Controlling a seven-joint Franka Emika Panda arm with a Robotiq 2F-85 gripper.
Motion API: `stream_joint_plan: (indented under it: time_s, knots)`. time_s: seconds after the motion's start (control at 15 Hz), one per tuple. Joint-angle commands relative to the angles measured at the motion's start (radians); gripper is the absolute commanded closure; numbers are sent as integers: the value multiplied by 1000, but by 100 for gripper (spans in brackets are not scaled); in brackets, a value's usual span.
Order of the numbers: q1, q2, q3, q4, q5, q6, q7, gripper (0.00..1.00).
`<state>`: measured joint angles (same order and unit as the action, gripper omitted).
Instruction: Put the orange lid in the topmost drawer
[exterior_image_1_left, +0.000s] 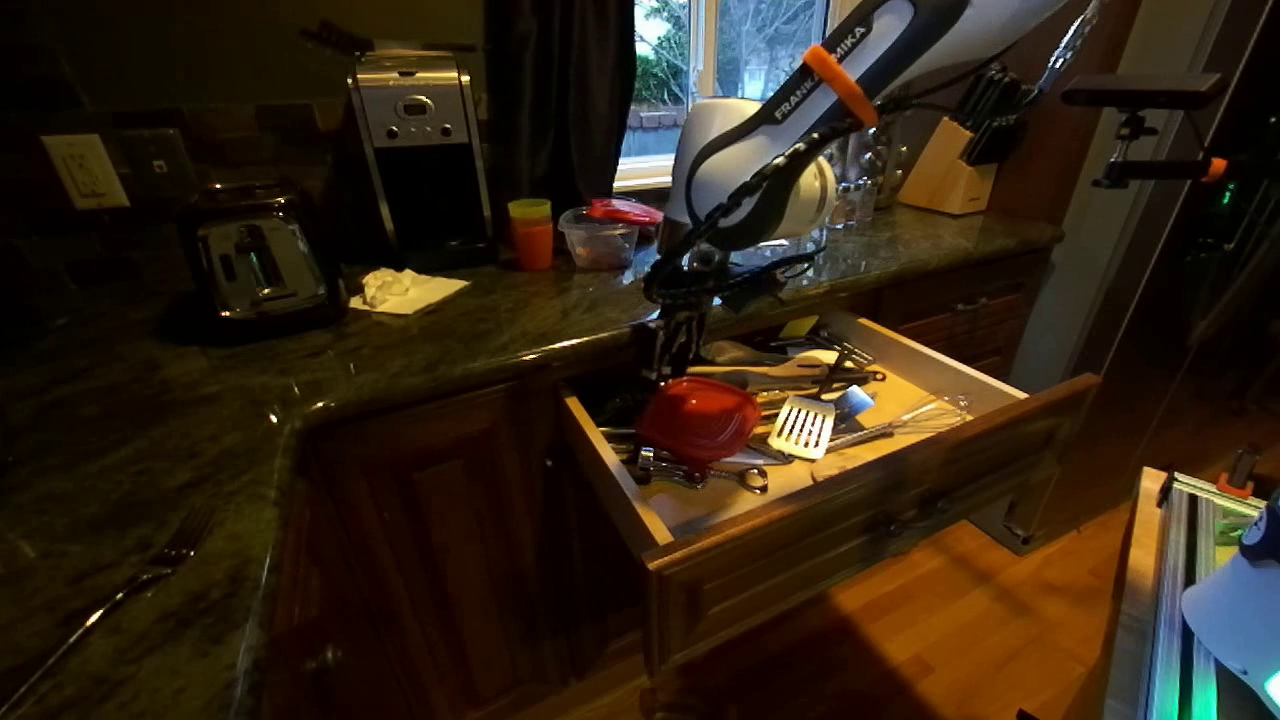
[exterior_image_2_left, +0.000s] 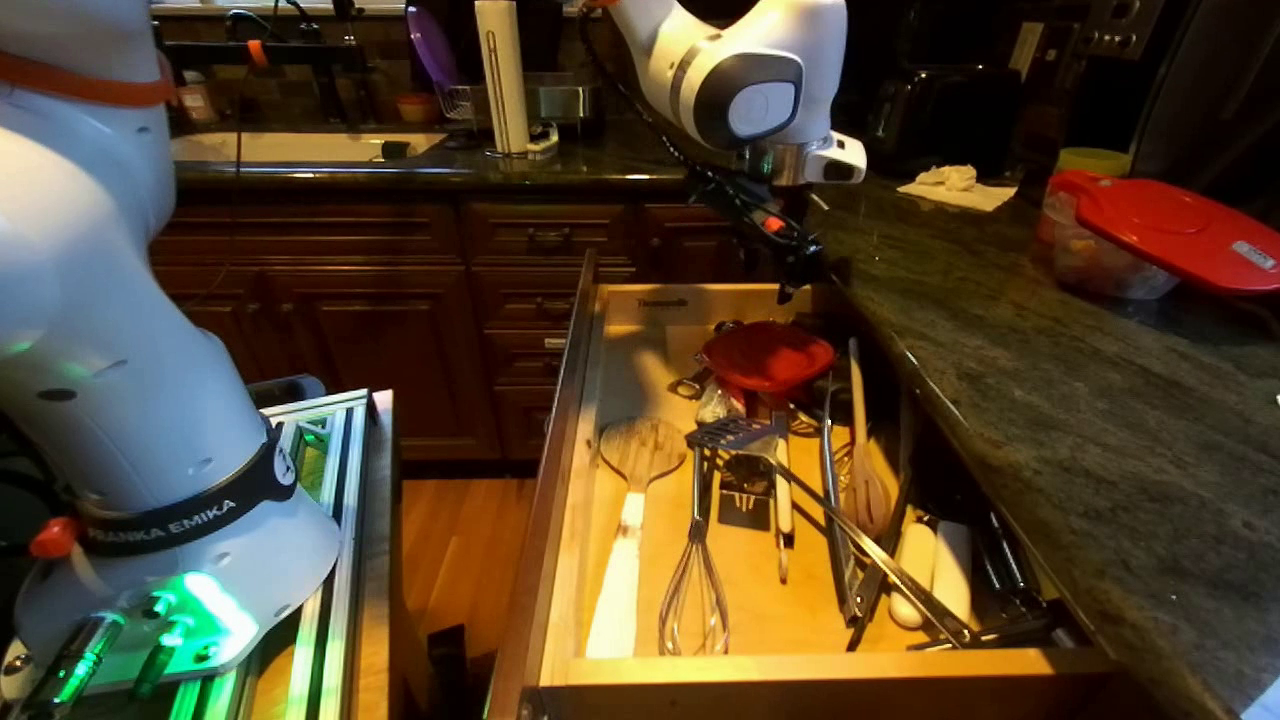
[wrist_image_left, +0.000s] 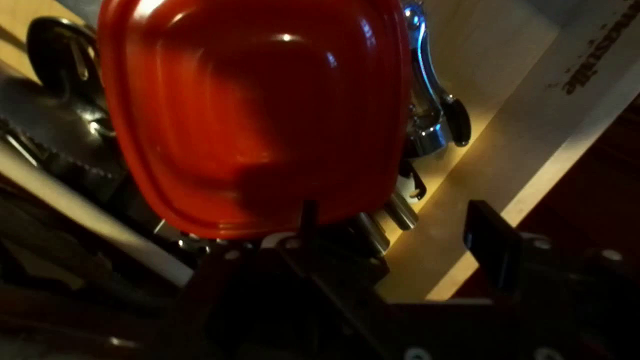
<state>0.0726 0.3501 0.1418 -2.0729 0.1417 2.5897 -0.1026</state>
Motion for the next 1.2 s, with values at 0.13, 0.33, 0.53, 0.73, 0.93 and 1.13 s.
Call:
stream_joint_plan:
  time_s: [0.13,0.33,0.53,0.73,0.93,1.13]
  knots:
    - [-16,-218,-16,-143,-91,0,-140,0]
    - [-39,-310,-25,-190,-69,-61,-201,0]
    - [-59,-392,-41,-226,69,-182,-313,0]
    - [-68,-482,-97,-272,135,-264,-362,0]
    - [-47,-421,-101,-209,87,-240,-321,0]
    - [-40,-407,-96,-204,88,-240,-321,0]
